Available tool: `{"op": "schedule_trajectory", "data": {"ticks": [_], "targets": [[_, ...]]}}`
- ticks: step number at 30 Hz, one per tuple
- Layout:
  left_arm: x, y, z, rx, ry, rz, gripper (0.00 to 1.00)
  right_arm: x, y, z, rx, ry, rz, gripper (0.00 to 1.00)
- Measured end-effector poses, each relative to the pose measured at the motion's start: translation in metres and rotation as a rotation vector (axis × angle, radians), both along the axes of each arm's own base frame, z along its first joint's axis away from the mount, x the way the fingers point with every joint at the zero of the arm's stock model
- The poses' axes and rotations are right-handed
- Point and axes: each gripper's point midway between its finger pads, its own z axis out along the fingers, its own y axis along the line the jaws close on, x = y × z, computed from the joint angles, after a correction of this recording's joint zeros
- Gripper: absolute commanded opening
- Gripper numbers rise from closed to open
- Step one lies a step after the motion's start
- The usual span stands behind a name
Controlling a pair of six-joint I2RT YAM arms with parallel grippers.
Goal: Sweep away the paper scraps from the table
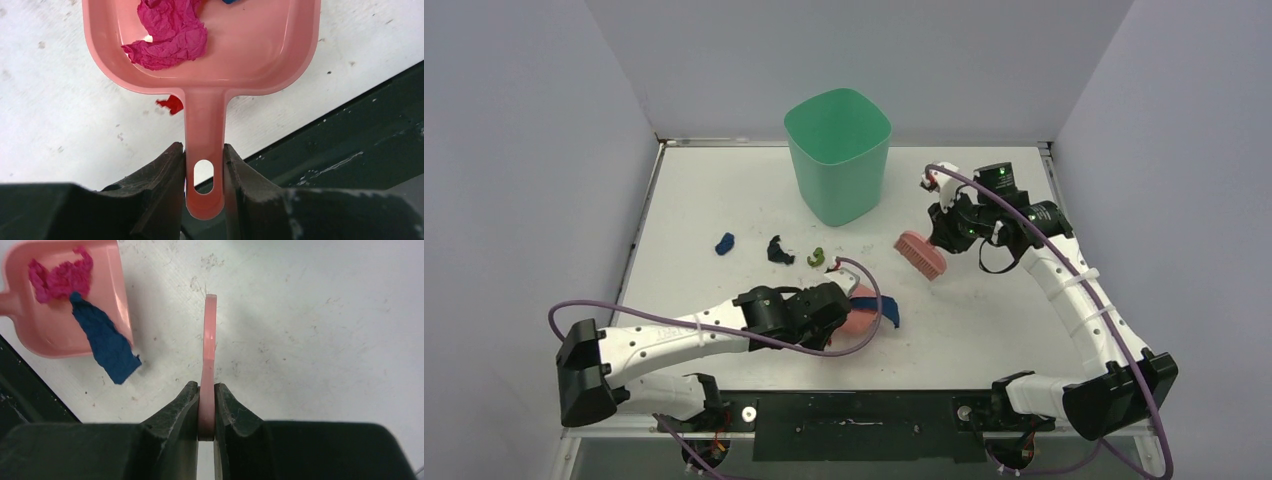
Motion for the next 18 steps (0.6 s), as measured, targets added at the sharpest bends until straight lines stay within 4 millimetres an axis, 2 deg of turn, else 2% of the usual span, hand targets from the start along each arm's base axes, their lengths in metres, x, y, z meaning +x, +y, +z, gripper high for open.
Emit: {"op": "schedule_trajectory", "data": {"ticks": [5,10,14,18], "targets": [[-0.007,0.03,0.018,0.015,-0.027,0.064,0.0,-0.014,-0.001,-0.03,-0.017,0.084,0.024,0.05],[-0.019,0.06,0.026,0.068,0.003,0.138,0.0,-0.026,0.012,-0.036,0.023,0.118,0.093,0.05],[-0.043,0.076,0.027,0.092,0.055,0.151,0.0,-0.032,0.029,-0.038,0.03,0.114,0.143,0.05],[-0.072,0.088,0.031,0.05,0.11,0.155,0.0,-0.022,0.046,-0.045,-0.01,0.074,0.154,0.05]]}}
